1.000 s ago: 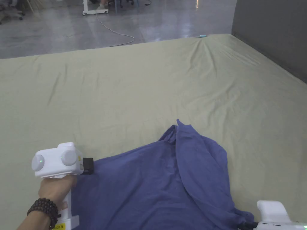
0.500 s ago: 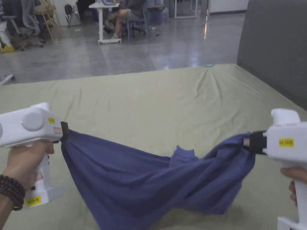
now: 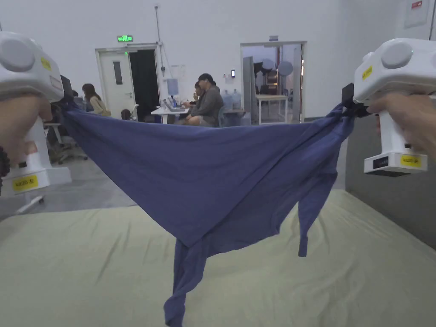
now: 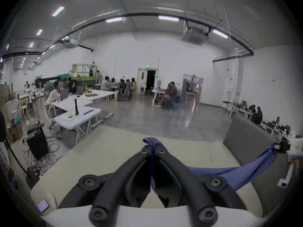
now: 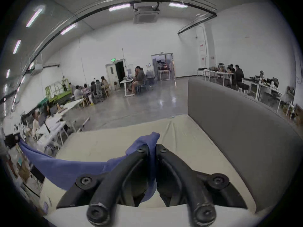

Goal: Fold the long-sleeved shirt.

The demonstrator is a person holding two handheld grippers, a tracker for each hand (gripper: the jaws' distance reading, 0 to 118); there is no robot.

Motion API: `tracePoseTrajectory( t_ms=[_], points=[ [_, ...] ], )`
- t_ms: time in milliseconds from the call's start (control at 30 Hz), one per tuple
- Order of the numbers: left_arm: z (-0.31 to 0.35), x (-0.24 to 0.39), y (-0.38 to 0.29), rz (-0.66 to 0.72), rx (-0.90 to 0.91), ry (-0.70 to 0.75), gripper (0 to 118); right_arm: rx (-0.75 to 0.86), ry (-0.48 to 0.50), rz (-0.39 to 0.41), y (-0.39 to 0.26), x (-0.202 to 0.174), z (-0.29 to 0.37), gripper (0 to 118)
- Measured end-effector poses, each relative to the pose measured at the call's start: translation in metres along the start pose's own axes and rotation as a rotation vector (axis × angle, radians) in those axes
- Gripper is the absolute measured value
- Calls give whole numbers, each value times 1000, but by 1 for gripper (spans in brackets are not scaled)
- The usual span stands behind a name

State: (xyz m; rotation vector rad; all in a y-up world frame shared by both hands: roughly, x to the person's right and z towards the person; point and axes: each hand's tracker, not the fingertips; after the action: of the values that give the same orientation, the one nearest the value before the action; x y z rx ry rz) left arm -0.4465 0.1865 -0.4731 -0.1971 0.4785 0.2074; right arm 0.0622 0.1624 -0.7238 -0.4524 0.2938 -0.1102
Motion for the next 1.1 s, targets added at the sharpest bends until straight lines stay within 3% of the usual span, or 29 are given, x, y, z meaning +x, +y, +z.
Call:
tracePoseTrajectory(
  t_ms=[167,333,433,567,733,900,1000,1100],
  points=[
    [3,6,28,35,37,1,0,45,-6,2,20,-1,1,4],
    [-9,2,8,50,28,-16,0,35,1,-12,-7,5,-15,4],
    [-27,-3,-34,31,-42,-19,0,-24,-6,-16,-50,12,-43,4],
    [-46,-15,-115,26,-162,15,0,-200,-8,-83,-131,27,-89,4],
    [-60,-37,-231,-1,-320,1,0,-304,-3,-138,-241,42,-123,4],
    [-51,-57,-283,65,-397,6,0,-357,-25,-9,-292,42,-115,4],
    [-26,-62,-299,18,-390,-10,0,-345,-26,36,-308,44,-86,4],
    [11,-69,-320,-47,-411,-35,0,-337,-14,148,-335,41,-39,4]
  ],
)
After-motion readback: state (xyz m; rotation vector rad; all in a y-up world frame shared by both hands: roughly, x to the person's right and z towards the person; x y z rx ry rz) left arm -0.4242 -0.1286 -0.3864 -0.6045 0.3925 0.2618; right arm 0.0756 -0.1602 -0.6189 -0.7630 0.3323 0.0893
